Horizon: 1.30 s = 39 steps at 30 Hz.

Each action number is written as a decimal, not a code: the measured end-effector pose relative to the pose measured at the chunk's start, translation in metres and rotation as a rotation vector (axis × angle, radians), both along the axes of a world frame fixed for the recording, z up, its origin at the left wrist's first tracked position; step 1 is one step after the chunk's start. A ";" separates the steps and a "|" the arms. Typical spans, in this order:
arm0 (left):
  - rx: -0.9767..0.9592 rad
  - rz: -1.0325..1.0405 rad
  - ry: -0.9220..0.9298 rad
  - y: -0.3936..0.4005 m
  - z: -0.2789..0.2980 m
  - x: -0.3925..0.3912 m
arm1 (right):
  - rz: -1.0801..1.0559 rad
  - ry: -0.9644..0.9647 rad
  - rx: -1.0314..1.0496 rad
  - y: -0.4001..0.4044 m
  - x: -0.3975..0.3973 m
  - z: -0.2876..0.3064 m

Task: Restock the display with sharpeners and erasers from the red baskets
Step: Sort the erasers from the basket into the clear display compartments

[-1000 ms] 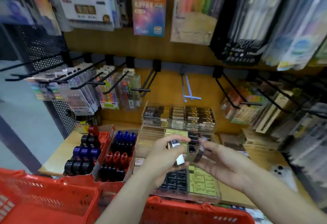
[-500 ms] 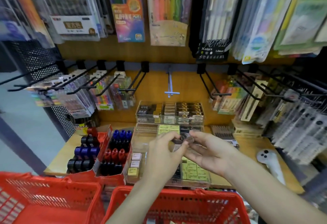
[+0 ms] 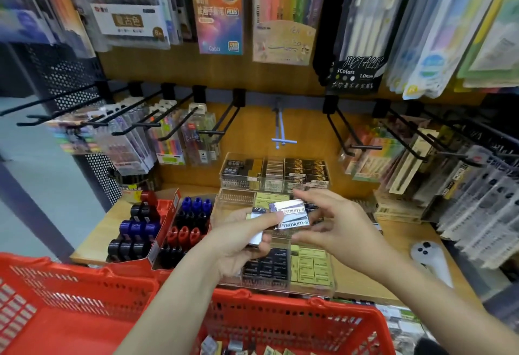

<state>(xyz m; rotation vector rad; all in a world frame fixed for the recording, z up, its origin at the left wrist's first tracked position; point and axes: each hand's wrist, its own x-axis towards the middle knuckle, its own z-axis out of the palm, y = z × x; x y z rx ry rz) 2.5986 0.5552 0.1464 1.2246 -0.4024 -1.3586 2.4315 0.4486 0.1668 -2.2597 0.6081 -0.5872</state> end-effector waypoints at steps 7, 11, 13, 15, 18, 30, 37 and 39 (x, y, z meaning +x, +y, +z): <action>-0.043 -0.027 -0.147 -0.003 0.001 0.009 | -0.047 -0.039 -0.103 -0.003 0.007 -0.006; -0.068 0.087 -0.101 -0.011 -0.007 0.019 | -0.130 0.033 -0.124 -0.018 0.024 -0.014; -0.049 0.218 -0.013 -0.017 -0.014 0.027 | -0.237 0.079 -0.163 -0.037 0.042 -0.016; -0.006 0.359 0.071 -0.023 -0.025 0.037 | -0.320 0.157 -0.160 -0.063 0.064 -0.017; 0.053 0.488 0.136 -0.031 -0.043 0.051 | -0.388 0.269 -0.109 -0.102 0.102 -0.017; 0.038 0.397 0.213 -0.051 -0.060 0.051 | -0.382 0.584 -0.103 -0.149 0.177 -0.046; 0.027 0.528 0.386 -0.047 -0.059 0.055 | -0.206 0.335 -0.471 -0.130 0.142 -0.076; 0.025 0.554 0.472 -0.044 -0.059 0.057 | -0.127 0.476 -0.547 -0.127 0.138 -0.086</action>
